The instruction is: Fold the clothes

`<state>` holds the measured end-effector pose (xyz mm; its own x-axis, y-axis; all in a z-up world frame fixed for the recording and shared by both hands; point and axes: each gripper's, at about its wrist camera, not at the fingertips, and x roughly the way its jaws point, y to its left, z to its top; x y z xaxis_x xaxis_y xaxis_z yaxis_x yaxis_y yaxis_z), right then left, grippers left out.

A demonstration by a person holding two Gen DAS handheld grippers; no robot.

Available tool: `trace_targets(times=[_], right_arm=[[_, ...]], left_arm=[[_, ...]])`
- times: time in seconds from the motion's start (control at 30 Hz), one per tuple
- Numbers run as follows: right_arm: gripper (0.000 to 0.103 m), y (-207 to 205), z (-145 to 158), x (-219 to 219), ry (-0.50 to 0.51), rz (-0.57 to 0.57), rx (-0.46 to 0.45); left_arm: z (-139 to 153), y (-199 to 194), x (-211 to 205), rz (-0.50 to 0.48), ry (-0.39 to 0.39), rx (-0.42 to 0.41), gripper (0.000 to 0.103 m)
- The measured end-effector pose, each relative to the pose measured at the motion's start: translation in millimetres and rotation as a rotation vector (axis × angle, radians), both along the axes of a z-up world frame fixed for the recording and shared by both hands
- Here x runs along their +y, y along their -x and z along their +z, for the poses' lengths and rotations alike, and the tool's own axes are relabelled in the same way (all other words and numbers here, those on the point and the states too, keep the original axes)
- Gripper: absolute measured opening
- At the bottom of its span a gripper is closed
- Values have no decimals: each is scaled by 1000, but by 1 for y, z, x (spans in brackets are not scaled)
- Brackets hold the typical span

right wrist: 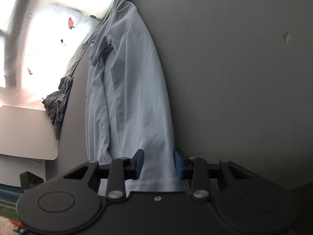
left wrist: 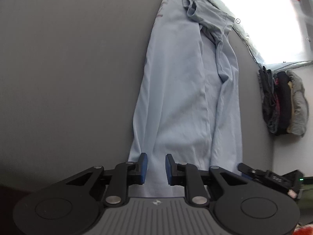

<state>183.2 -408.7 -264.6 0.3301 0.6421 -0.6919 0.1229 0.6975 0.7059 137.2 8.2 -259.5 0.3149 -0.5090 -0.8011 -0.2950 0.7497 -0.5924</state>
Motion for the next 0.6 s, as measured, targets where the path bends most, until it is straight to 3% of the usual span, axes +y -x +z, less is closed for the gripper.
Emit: trace_targets(times=[0.03,0.27,0.6], right_arm=[[35,1,-1,-1,-13,-5,10],[34,1,0,-1,-20,4,27],[34,3,1,-5,-13,6,27]], left_arm=[[-3,0,-4,-38,5,30,21],[14,-1,-27,-188,-148,-35,21],[26,-4,-19,-233,-339,-88,38]])
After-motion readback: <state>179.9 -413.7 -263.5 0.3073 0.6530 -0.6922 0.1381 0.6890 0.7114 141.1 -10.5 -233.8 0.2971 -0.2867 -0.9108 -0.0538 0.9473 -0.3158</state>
